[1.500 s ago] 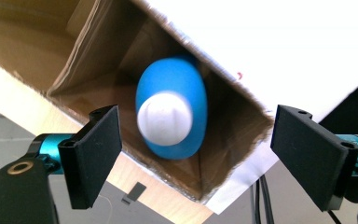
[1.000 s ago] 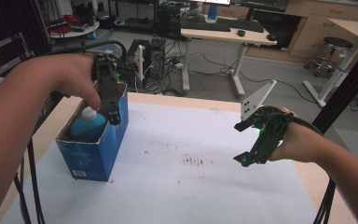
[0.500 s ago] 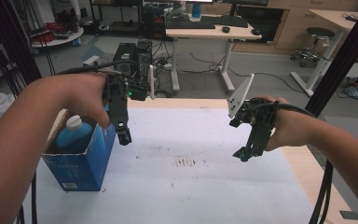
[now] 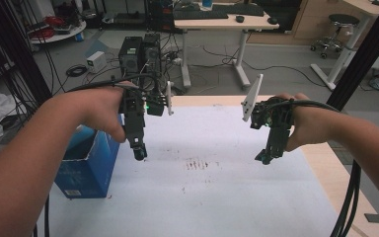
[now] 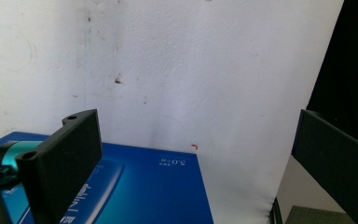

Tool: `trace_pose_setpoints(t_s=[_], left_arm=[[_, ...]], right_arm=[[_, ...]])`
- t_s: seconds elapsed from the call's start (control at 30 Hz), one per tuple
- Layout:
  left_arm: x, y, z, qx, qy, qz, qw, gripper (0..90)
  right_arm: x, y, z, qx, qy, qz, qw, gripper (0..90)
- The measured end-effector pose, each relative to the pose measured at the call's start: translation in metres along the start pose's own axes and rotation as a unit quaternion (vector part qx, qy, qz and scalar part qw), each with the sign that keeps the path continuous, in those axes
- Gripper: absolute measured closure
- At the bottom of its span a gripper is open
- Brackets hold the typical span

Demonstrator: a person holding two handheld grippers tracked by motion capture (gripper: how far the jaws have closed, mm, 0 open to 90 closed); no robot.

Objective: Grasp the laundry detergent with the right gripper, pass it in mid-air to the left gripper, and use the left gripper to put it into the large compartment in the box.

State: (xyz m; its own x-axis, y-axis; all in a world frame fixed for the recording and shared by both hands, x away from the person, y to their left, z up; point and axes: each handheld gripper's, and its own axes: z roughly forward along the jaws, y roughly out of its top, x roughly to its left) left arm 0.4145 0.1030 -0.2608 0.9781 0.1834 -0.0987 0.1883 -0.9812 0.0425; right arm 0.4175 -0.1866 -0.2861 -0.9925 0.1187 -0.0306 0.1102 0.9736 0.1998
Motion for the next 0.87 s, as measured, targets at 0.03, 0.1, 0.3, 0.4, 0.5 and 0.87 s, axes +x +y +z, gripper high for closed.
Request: trace_pose_setpoints(t_s=[0.03, 0.1, 0.3, 0.4, 0.5, 0.87], left_arm=[[0.0003, 0.0005, 0.0009, 0.002, -0.001, 0.003, 1.0000, 1.6], [0.0011, 0.0011, 0.0021, 0.004, 0.000, 0.000, 1.0000, 1.6], [0.0007, 0.0014, 0.0025, 0.009, 0.000, 0.001, 1.0000, 1.6], [0.0002, 0.0012, 0.0012, 0.007, -0.001, 0.003, 1.0000, 1.6], [-0.0005, 0.0015, 0.0007, 0.007, 0.000, 0.002, 1.0000, 1.6], [-0.0026, 0.0003, -0.0026, 0.001, 0.002, -0.002, 1.0000, 1.6]], right_arm=[[-0.0003, -0.0002, 0.0008, 0.002, 0.000, -0.001, 1.0000, 0.8], [-0.0008, -0.0003, 0.0025, 0.005, 0.001, 0.000, 1.0000, 0.8], [-0.0045, -0.0019, 0.0044, 0.011, 0.002, -0.004, 0.9999, 0.8], [-0.0043, -0.0027, 0.0044, 0.008, 0.003, 0.001, 1.0000, 0.8], [-0.0045, -0.0030, 0.0036, 0.008, 0.002, -0.001, 1.0000, 0.9], [-0.0003, -0.0012, 0.0008, 0.000, -0.001, -0.006, 1.0000, 0.9]])
